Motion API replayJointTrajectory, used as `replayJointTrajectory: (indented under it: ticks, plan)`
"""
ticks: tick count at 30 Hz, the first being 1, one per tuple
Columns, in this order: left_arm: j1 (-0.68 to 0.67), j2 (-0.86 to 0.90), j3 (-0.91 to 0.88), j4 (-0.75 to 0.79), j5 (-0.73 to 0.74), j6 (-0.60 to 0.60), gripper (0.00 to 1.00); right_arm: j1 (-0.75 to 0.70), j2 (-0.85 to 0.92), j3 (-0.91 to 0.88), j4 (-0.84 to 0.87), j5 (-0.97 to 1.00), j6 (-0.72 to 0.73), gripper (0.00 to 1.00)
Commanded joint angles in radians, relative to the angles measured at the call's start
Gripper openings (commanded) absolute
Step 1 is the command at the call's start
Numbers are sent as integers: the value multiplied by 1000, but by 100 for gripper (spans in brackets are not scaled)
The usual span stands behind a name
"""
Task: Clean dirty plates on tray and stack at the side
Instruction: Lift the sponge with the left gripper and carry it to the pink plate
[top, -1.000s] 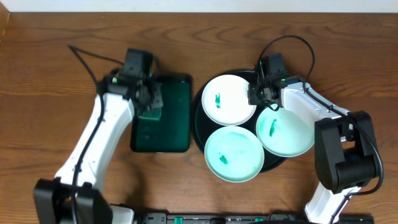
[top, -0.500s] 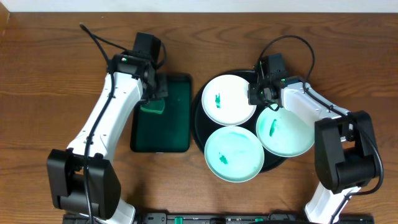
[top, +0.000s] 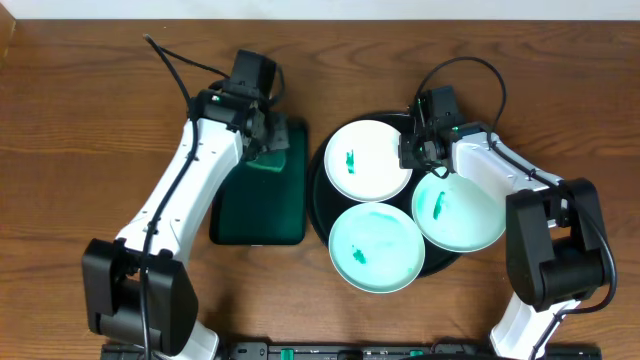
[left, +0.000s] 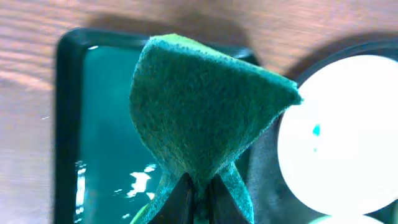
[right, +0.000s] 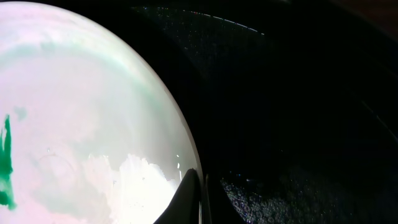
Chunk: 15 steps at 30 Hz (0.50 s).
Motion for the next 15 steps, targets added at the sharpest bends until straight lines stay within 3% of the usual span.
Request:
replayJointTrajectory:
  ticks: [1,15]
  plan:
    - [-24,-4,29,52,89,-87,7,13,-1,-7,2,-18,8,1]
    - [-117,-2,27,124,104,-128,7,13,-1,-7,2,-19,8,1]
